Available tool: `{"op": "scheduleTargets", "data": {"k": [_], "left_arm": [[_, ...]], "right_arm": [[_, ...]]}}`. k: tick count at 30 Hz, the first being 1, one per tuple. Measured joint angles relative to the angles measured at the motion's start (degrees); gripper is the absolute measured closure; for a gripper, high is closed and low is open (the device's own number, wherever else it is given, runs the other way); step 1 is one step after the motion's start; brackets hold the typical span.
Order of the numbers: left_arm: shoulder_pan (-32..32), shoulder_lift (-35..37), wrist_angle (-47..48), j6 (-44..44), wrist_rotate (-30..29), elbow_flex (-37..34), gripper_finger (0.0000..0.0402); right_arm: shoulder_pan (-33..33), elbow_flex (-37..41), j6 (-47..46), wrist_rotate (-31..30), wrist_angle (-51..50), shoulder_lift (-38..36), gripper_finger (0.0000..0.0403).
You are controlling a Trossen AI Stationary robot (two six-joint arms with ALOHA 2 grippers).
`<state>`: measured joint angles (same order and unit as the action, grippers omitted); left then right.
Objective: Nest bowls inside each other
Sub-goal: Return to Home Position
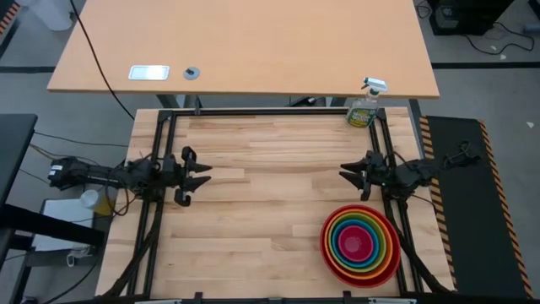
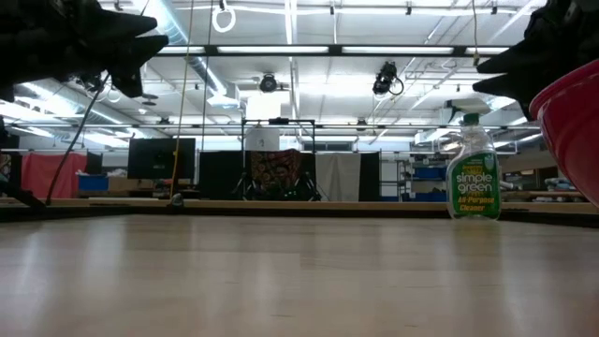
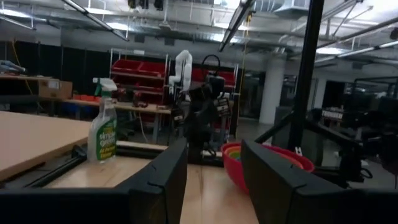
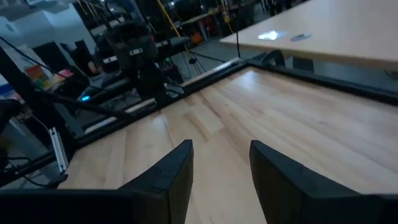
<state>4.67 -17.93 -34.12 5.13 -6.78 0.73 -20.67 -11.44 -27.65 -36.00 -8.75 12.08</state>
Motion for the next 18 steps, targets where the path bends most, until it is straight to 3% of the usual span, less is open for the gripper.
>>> {"op": "scheduleTargets", "data": {"k": [8,18], "left_arm": [[0.0,0.4,1.3,0.4,1.2,0.0,0.0249],[0.0,0.5,1.5,-0.2,2.0,0.0,0.0249]], "right_arm": [[-1.8,0.4,1.8,-2.1,-1.8,-4.8,0.0238],[-2.2,6.7,0.4,-2.1,1.3,-7.3,0.0239]]}}
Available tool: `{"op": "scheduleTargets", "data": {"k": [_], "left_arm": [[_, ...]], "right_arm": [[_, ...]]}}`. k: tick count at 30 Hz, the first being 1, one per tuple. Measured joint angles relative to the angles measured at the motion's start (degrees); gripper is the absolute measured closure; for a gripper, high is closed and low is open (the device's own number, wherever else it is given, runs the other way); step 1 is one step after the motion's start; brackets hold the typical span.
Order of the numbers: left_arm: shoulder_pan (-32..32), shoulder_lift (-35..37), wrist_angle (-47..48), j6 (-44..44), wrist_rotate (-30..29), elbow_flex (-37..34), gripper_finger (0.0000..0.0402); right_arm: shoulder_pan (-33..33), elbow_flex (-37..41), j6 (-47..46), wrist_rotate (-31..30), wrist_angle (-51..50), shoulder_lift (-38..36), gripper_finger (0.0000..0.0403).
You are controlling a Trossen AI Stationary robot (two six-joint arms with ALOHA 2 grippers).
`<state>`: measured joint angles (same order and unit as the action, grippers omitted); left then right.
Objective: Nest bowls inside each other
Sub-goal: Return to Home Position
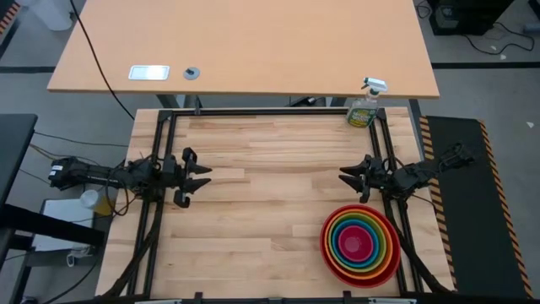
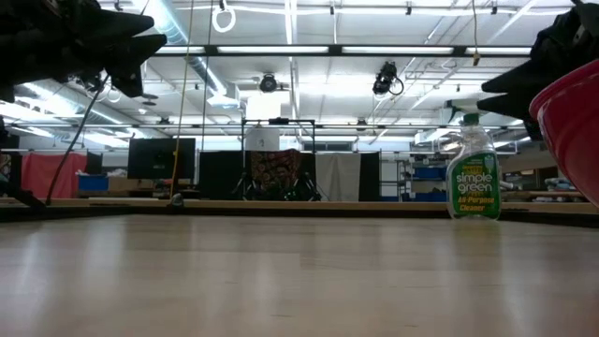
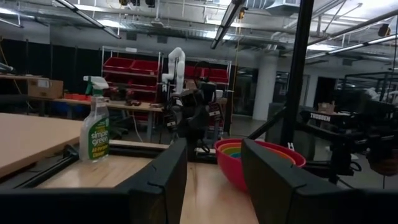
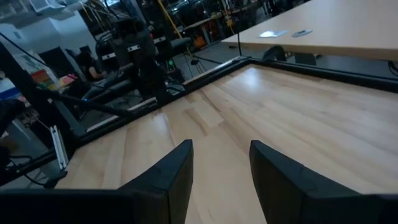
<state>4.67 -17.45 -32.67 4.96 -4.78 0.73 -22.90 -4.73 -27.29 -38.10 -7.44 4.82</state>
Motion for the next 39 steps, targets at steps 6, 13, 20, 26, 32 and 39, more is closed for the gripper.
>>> {"op": "scheduleTargets", "data": {"k": [6,13,20,26,32,39], "left_arm": [[0.0,0.0,-0.1,-1.1,0.0,0.0,0.0249],[0.0,0.3,0.6,-1.3,0.0,0.0,0.0249],[0.0,1.0,5.4,0.5,2.5,0.1,0.0249],[0.0,1.0,9.4,1.3,2.8,0.1,0.0249],[0.0,1.0,6.6,-1.0,0.7,0.1,0.0249],[0.0,1.0,4.2,-1.1,0.3,0.1,0.0249]], "right_arm": [[-0.2,1.2,0.4,0.1,1.5,-1.3,0.0239],[-2.1,1.2,2.5,-0.7,1.5,-3.2,0.0239],[-2.8,1.2,8.1,-1.9,1.5,-3.7,0.0238],[-2.8,1.3,13.2,-7.9,2.3,-3.7,0.0238],[-2.8,1.3,15.6,-14.2,2.7,-3.7,0.0238],[-2.8,1.3,14.0,-12.8,2.8,-3.7,0.0238]]}}
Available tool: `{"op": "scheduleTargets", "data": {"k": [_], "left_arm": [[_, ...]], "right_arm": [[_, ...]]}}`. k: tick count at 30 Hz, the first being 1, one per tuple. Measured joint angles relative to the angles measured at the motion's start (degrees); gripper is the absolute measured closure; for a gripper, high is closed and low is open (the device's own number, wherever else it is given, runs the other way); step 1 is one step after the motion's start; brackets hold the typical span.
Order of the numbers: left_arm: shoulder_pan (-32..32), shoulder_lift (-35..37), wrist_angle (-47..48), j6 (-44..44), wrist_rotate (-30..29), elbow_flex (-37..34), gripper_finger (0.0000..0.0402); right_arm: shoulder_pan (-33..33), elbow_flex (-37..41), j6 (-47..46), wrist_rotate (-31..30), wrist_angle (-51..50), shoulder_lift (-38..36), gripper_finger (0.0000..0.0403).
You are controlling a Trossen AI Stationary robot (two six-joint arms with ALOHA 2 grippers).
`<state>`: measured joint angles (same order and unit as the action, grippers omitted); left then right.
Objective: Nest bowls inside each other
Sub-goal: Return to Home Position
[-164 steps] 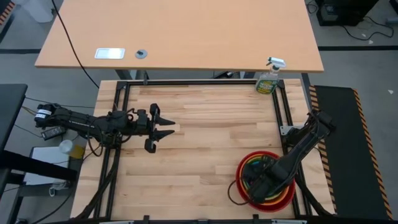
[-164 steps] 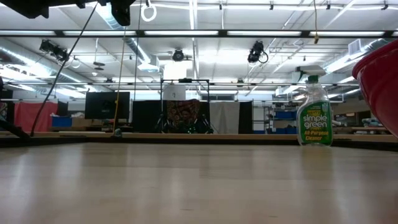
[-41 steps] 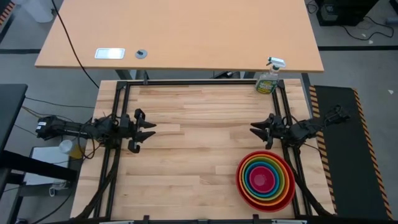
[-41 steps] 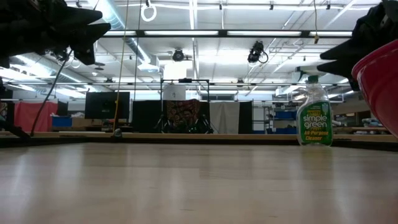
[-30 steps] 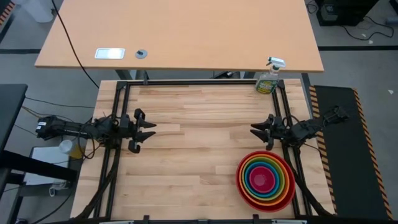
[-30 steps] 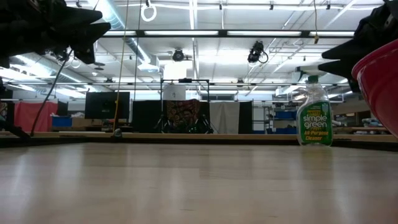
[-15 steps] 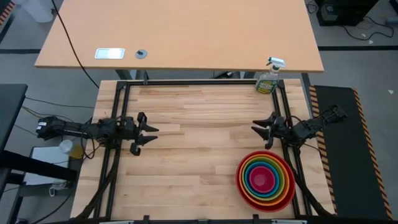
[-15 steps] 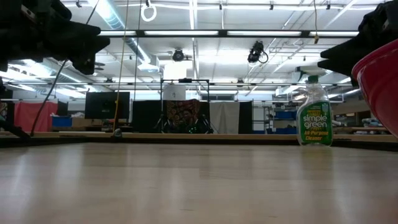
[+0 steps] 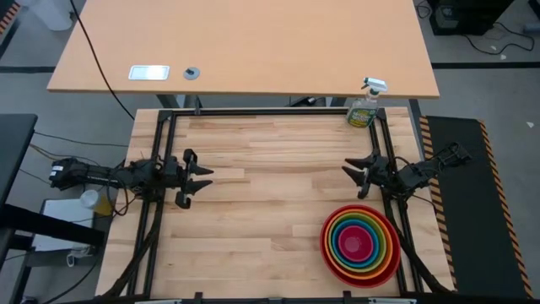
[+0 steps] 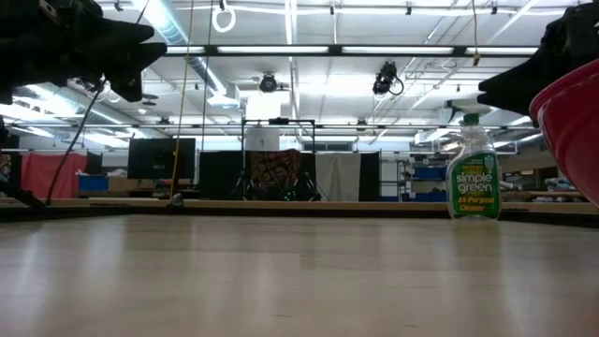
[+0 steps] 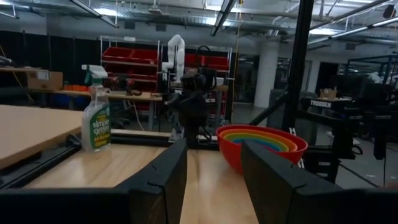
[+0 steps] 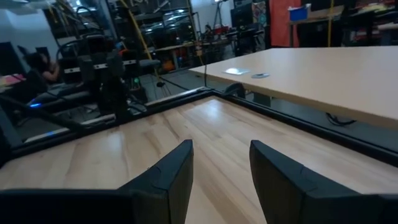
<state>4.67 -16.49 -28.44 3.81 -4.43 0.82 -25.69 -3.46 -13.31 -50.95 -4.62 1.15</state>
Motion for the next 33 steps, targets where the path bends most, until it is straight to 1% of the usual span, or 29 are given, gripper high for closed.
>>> {"op": "scheduleTargets", "data": {"k": [8,33], "left_arm": [[0.0,0.0,0.0,1.3,0.0,0.0,0.0248],[0.0,0.0,0.0,1.4,0.0,0.0,0.0248]], "right_arm": [[0.0,0.0,0.0,3.2,0.0,0.0,0.0238],[0.0,0.0,0.0,3.2,0.0,0.0,0.0238]]}}
